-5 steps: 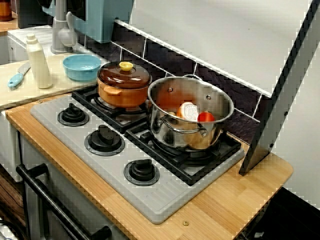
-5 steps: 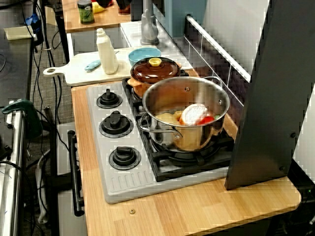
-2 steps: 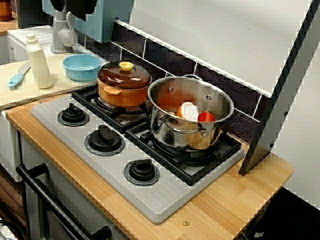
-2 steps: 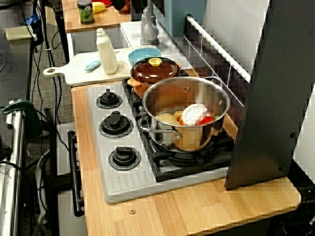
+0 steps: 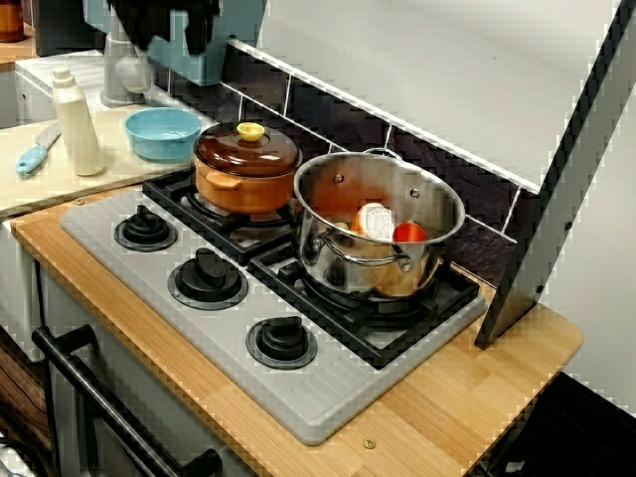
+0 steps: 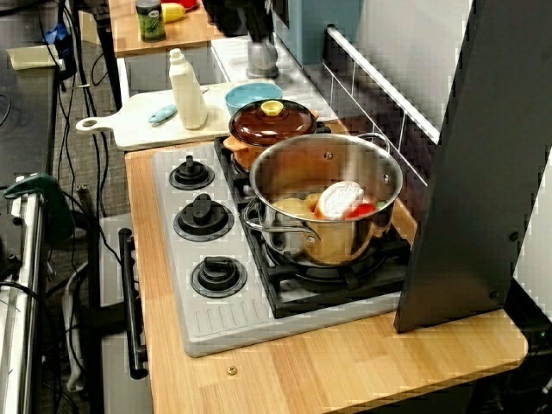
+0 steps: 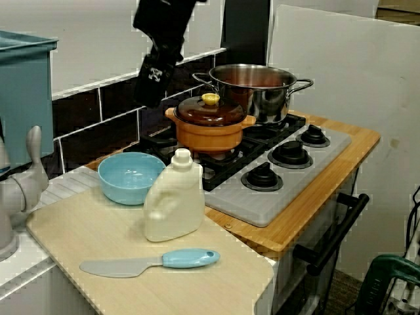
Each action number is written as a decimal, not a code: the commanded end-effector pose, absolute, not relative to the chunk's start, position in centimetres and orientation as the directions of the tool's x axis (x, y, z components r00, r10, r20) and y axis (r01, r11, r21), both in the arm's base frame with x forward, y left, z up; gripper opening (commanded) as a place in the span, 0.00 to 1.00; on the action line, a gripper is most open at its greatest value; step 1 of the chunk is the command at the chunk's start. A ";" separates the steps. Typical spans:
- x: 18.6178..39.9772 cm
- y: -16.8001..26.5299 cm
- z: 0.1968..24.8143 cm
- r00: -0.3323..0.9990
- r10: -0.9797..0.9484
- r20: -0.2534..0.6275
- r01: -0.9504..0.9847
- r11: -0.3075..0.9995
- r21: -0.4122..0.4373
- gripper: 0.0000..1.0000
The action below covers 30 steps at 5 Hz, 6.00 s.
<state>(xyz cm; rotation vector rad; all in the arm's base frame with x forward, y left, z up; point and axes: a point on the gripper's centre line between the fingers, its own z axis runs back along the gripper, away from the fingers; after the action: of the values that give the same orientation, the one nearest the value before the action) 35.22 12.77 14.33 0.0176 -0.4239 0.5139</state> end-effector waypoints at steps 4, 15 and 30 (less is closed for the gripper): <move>37.2 11.2 12.3 0.844 0.311 0.437 -0.347 0.938 0.003 1.00; 38.0 12.5 5.7 0.892 0.301 0.338 -0.361 0.923 0.132 0.00; 35.8 13.0 23.8 0.859 0.389 0.332 -0.392 0.918 -0.060 0.00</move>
<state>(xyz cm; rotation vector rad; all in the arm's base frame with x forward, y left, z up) 36.45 12.98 21.01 -0.0044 -0.2712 0.4102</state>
